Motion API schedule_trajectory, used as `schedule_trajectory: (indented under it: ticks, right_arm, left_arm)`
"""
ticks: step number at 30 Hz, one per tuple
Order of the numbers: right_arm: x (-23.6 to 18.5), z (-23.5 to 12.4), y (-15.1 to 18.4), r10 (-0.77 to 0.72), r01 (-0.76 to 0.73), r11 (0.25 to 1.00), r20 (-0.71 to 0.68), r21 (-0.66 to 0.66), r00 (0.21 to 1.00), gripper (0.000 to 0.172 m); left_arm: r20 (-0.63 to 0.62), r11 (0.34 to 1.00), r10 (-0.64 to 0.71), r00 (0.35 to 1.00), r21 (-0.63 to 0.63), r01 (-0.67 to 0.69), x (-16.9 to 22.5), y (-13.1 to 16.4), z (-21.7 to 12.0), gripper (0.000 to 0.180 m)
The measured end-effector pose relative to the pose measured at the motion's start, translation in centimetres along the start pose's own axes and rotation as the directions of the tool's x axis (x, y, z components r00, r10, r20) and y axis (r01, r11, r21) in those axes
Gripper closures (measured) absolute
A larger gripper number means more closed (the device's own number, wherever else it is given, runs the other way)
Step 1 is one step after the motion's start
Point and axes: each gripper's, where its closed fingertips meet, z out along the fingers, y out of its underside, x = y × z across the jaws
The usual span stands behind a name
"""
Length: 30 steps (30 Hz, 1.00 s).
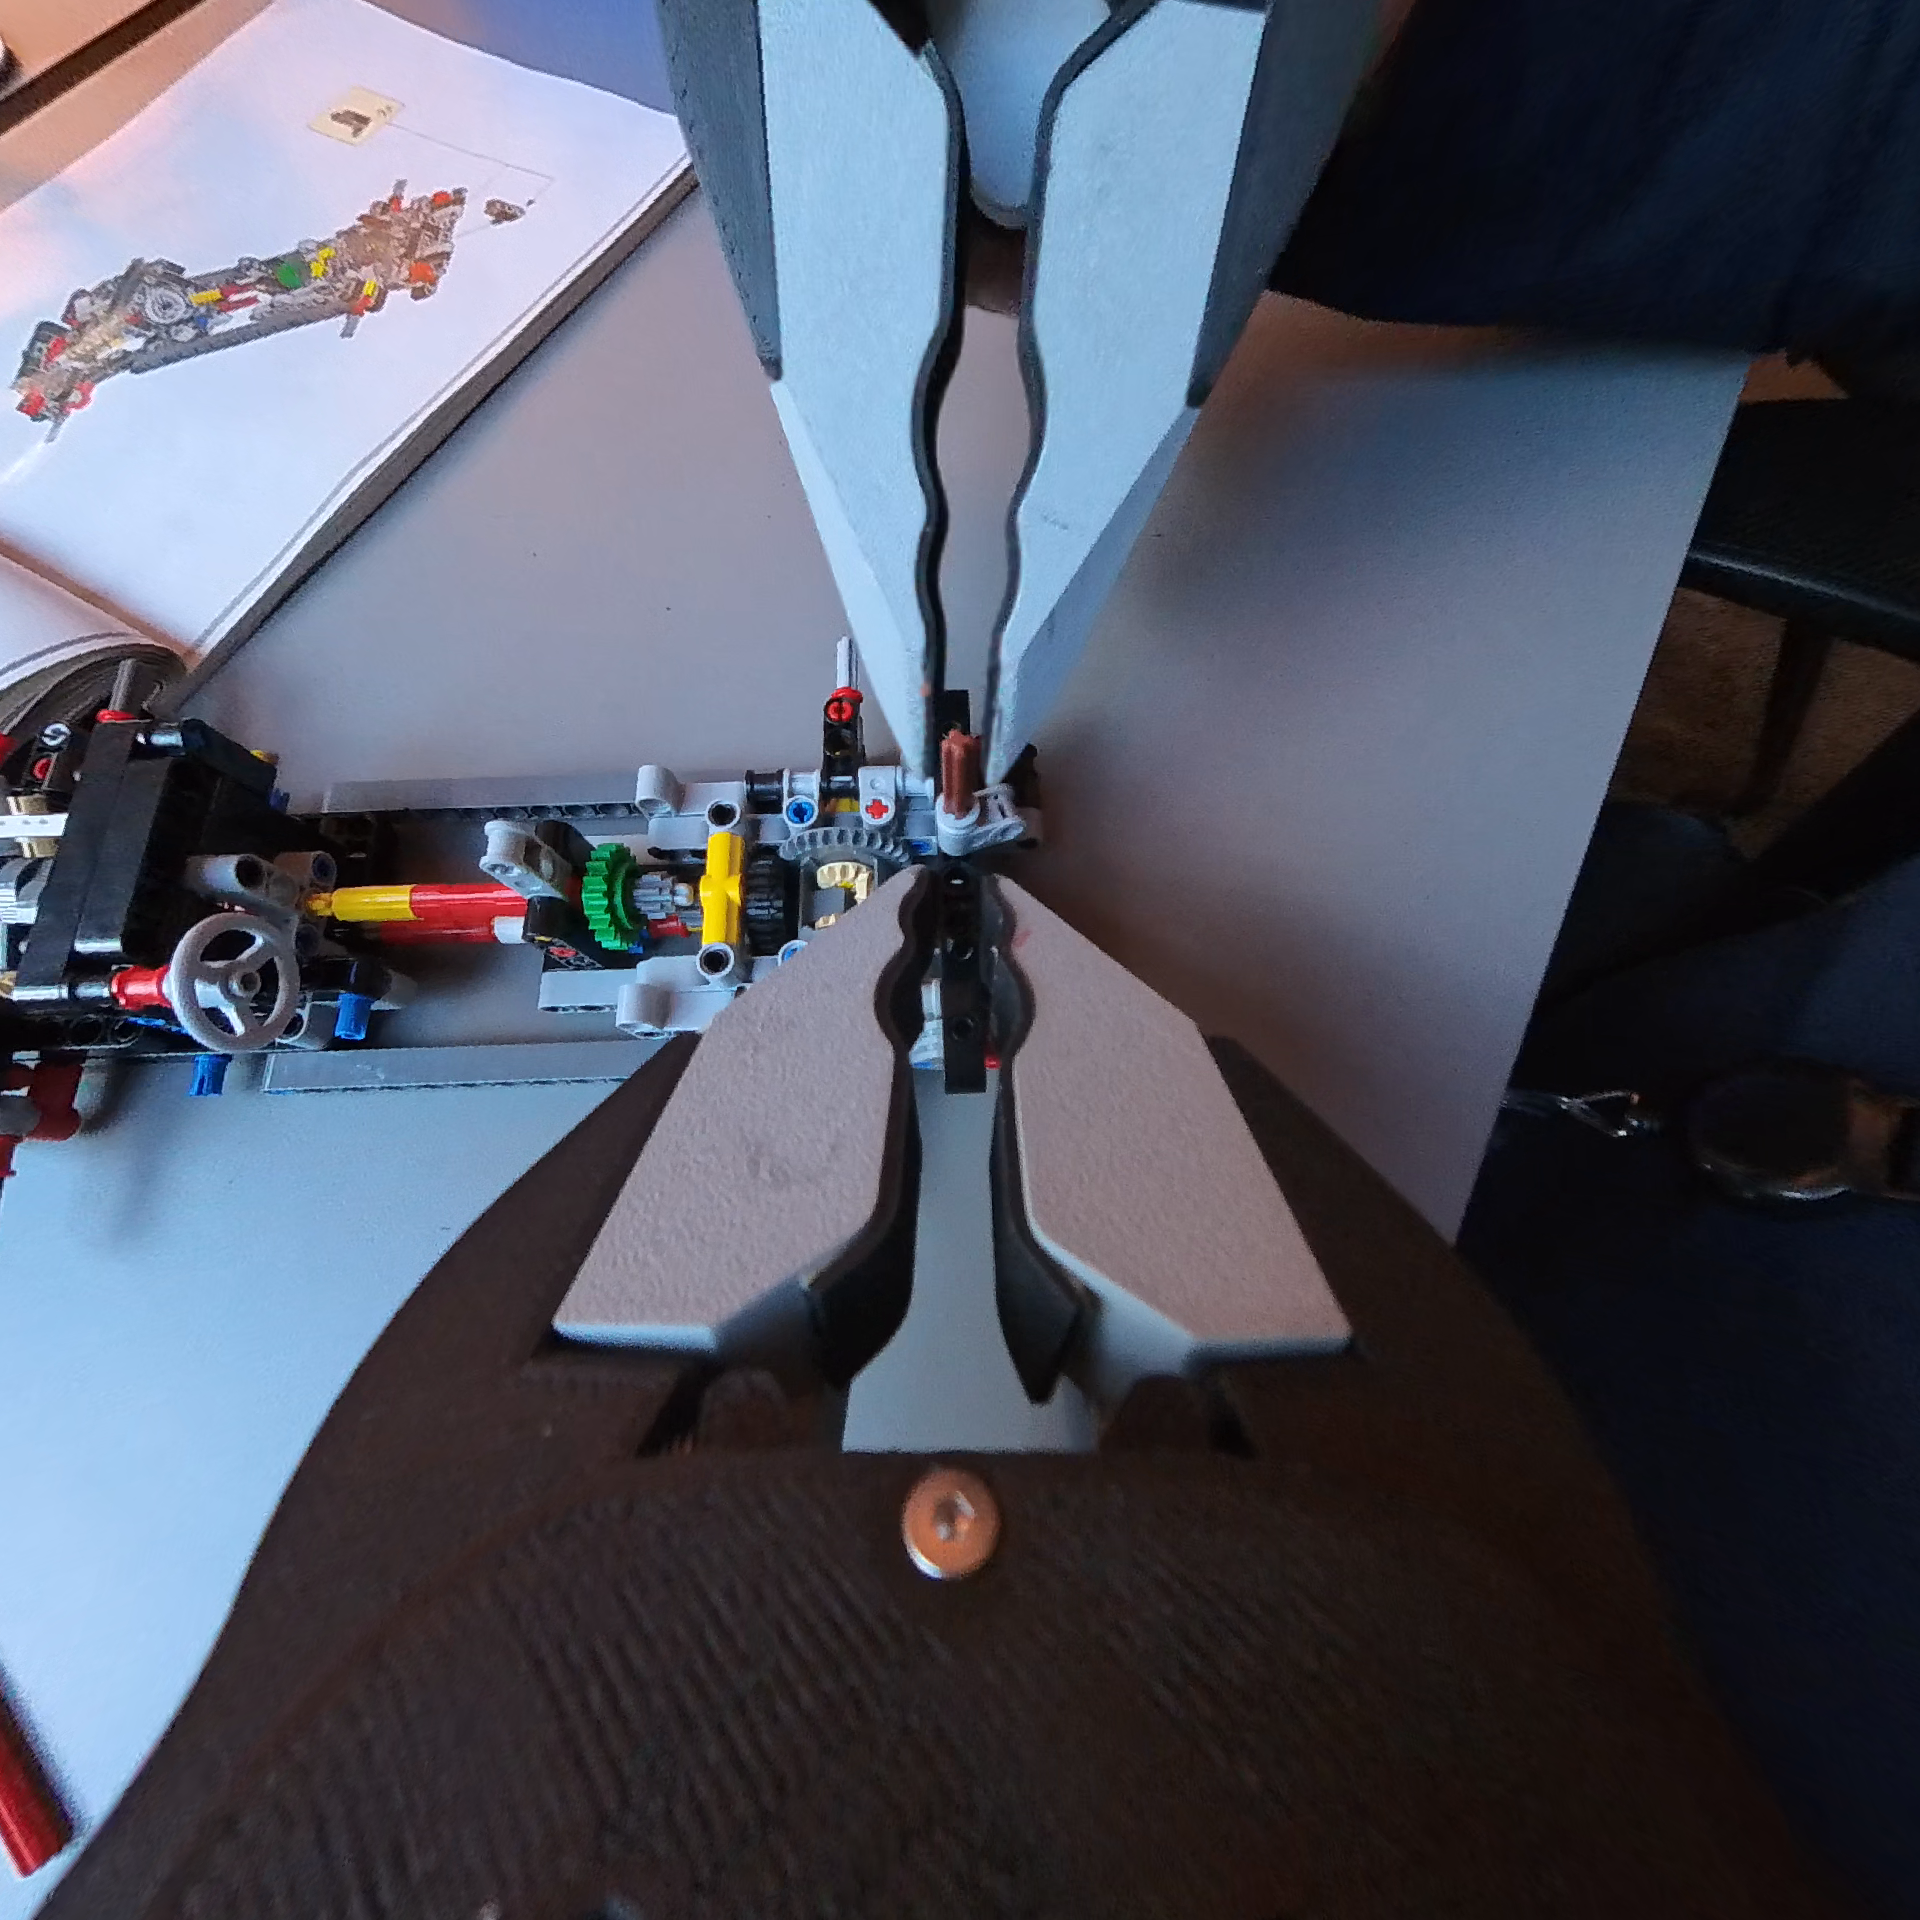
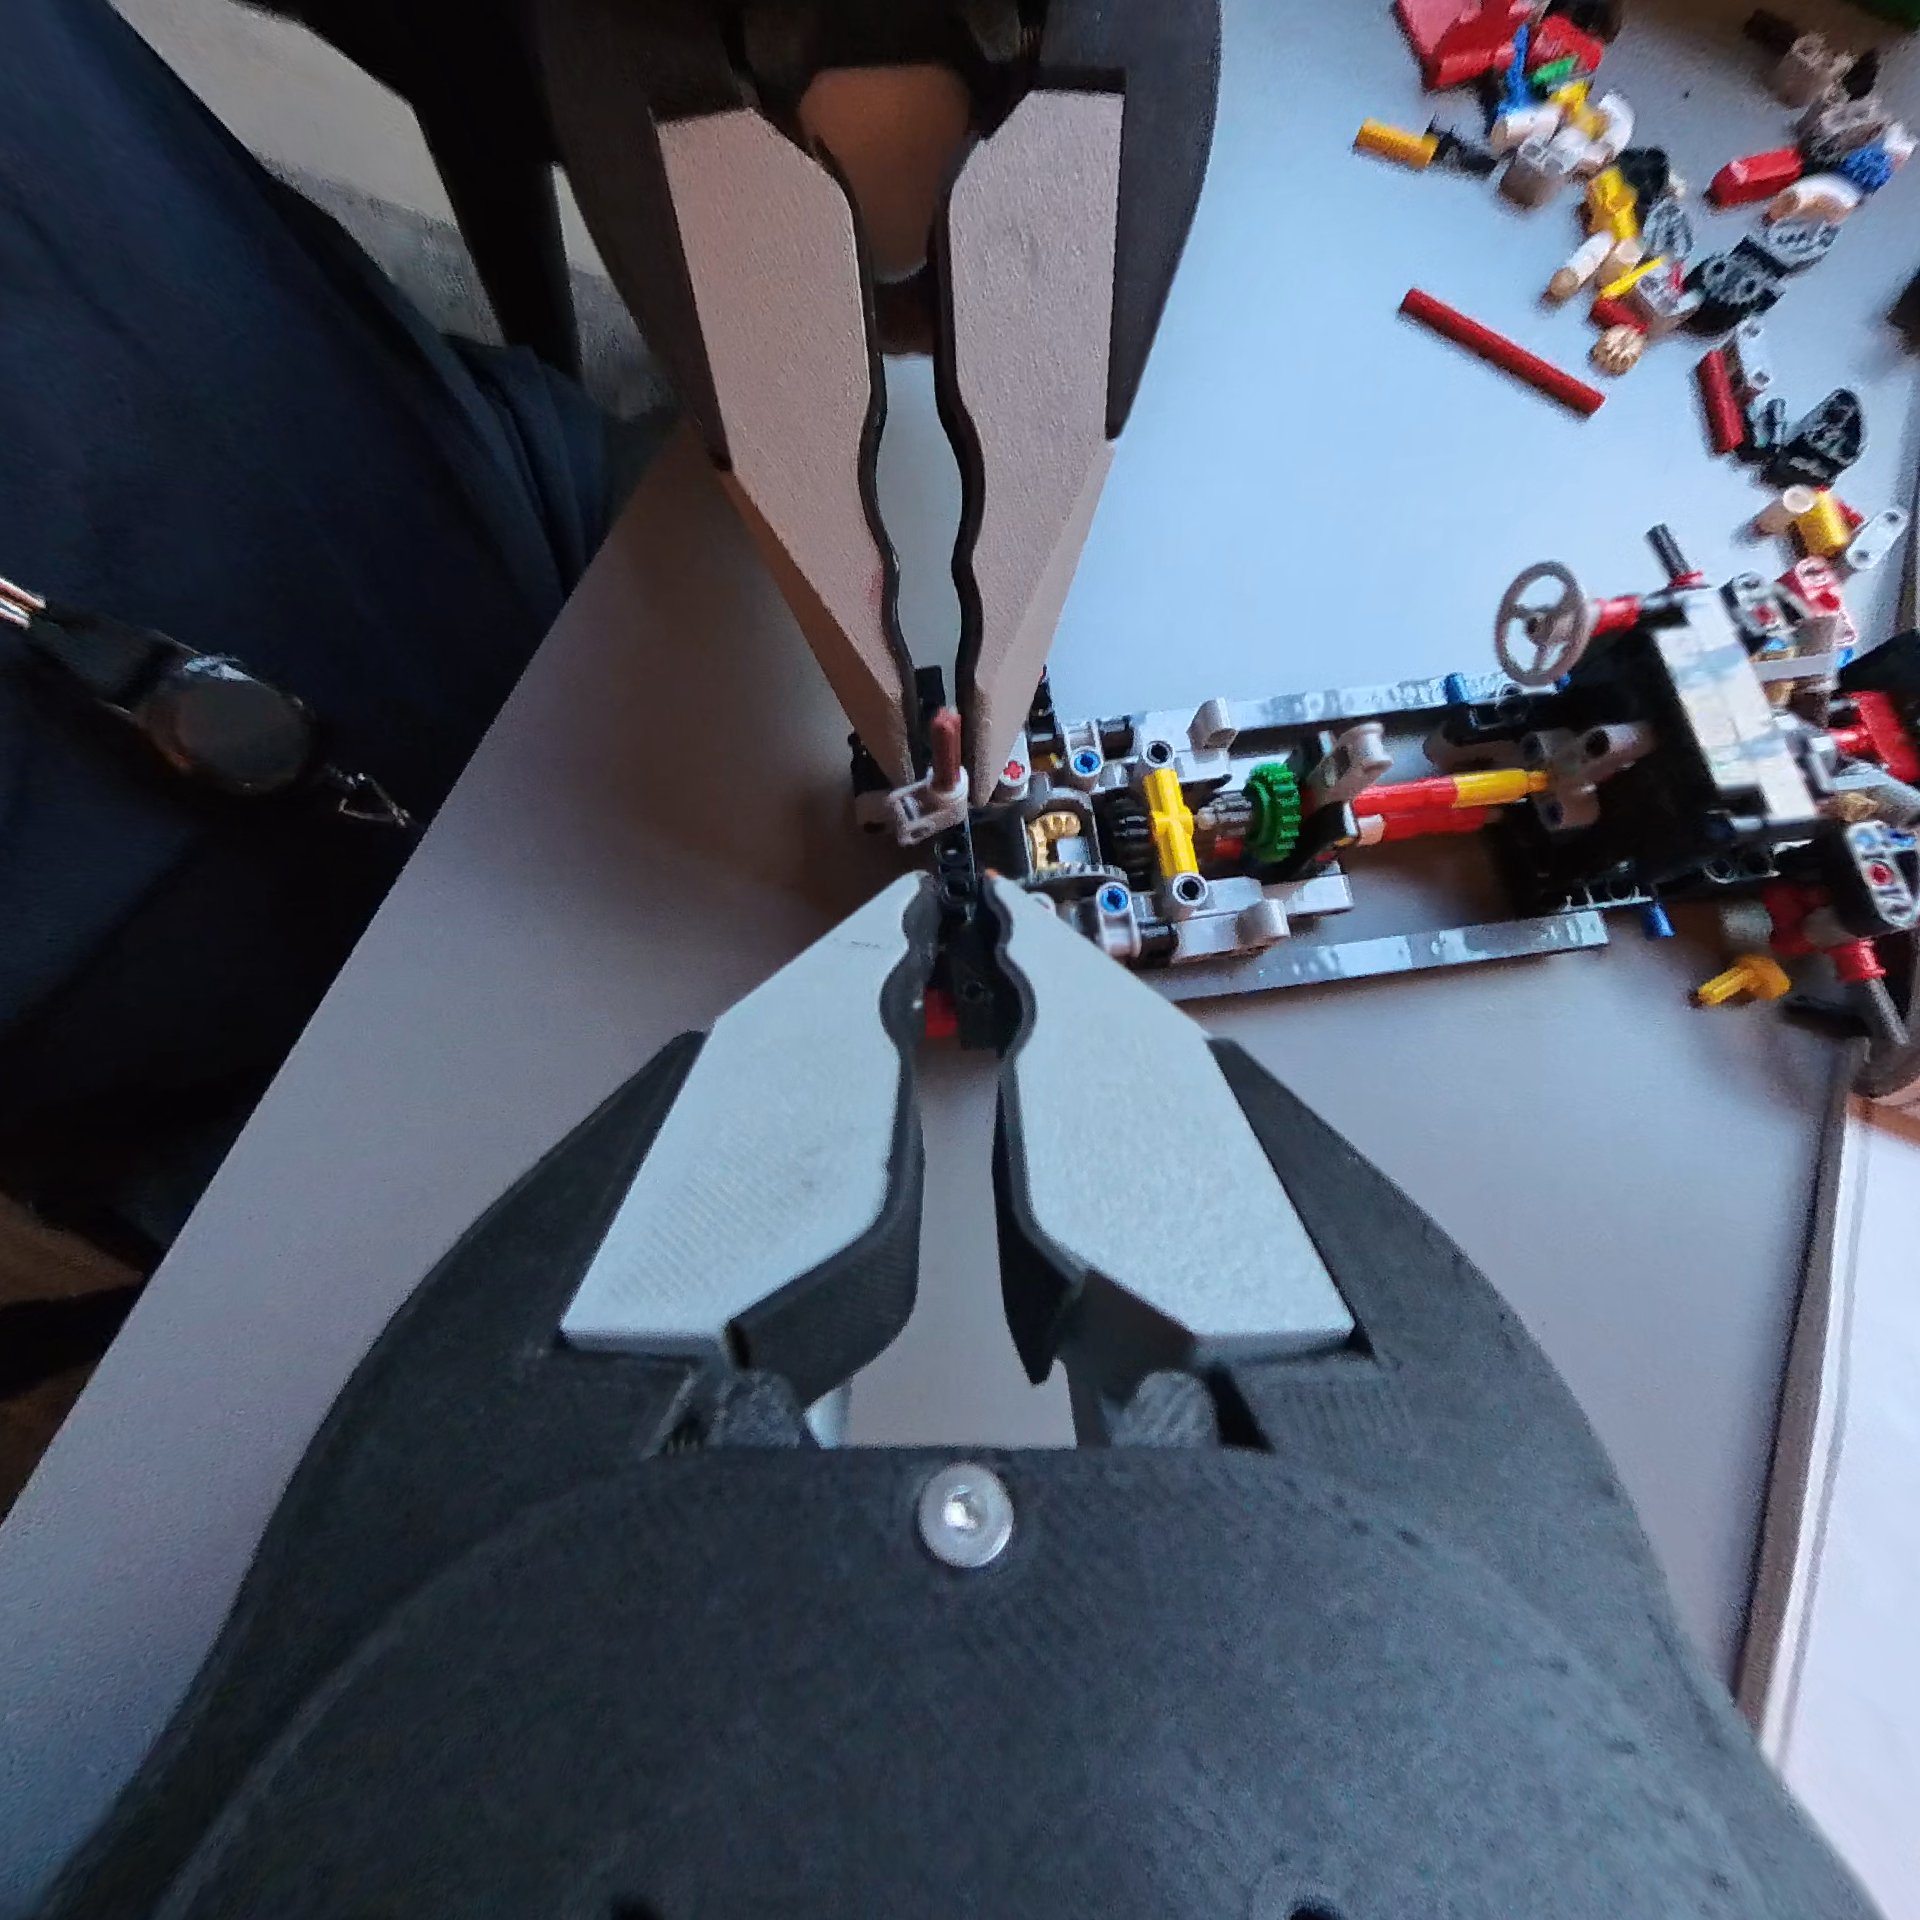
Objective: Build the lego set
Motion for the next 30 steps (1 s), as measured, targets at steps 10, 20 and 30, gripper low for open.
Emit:
schedule_trajectory:
  ticks: [10,20,30]
  right_arm:
    - [0.0,0.2,1.0,-0.094,0.103,0.955,0.045,-0.278,0.995,0.168]
    - [0.4,0.5,1.2,-0.16,0.158,0.914,0.026,-0.374,0.987,0.168]
    - [1.4,0.8,0.0,-0.311,0.265,0.882,-0.06,-0.389,0.949,0.168]
  left_arm:
    - [0.051,1.0,0.012,0.999,0.017,-0.012,0.0,0.0,0.1,0.175]
    - [0.098,1.0,0.015,0.995,-0.002,-0.015,-0.2,0.3,0.1,0.175]
    - [0.257,0.993,0.097,0.961,0.037,-0.11,-1.2,0.3,-0.8,0.175]
